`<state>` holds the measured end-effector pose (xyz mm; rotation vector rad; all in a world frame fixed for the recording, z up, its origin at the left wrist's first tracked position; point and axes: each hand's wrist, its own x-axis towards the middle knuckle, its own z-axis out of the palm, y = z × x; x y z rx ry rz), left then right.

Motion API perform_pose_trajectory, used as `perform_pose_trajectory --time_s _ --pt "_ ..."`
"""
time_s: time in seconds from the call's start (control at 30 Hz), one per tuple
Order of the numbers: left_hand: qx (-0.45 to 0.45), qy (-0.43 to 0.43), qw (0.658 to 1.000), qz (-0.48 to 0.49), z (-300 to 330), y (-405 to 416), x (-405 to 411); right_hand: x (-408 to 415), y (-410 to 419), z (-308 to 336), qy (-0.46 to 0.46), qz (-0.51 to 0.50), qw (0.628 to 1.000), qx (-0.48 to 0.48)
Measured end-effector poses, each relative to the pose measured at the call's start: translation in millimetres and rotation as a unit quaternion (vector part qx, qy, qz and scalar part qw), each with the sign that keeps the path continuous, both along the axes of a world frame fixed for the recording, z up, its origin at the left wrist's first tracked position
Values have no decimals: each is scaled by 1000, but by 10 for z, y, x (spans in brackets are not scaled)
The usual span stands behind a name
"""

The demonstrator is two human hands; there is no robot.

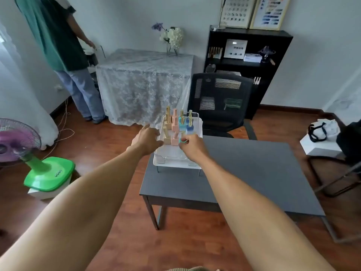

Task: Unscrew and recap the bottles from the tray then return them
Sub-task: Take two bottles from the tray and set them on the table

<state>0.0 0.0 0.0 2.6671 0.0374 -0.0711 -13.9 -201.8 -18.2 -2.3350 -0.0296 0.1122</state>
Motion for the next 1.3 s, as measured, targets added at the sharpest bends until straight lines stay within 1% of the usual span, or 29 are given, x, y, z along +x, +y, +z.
perform_pose_trajectory --time_s 0.17,0.37,0.5,0.73,0.9,1.13,1.3 --pt "-13 10 1000 -5 -145 51 90 0 136 -56 40 10 999 25" --pt "-41 13 999 -15 -318 68 287 184 234 -192 46 6 998 48" --pt "-60 27 998 -13 -394 64 428 295 275 -295 67 12 995 68" --pt "-48 59 997 -24 -505 40 691 485 335 -435 89 -7 993 72" --pt "-57 56 997 -21 -549 21 758 564 370 -525 64 -24 996 56" --pt "-70 52 996 -13 -558 61 739 574 419 -598 42 -35 996 75" --pt "-94 7 996 -3 -445 79 705 505 404 -555 13 -24 997 70"
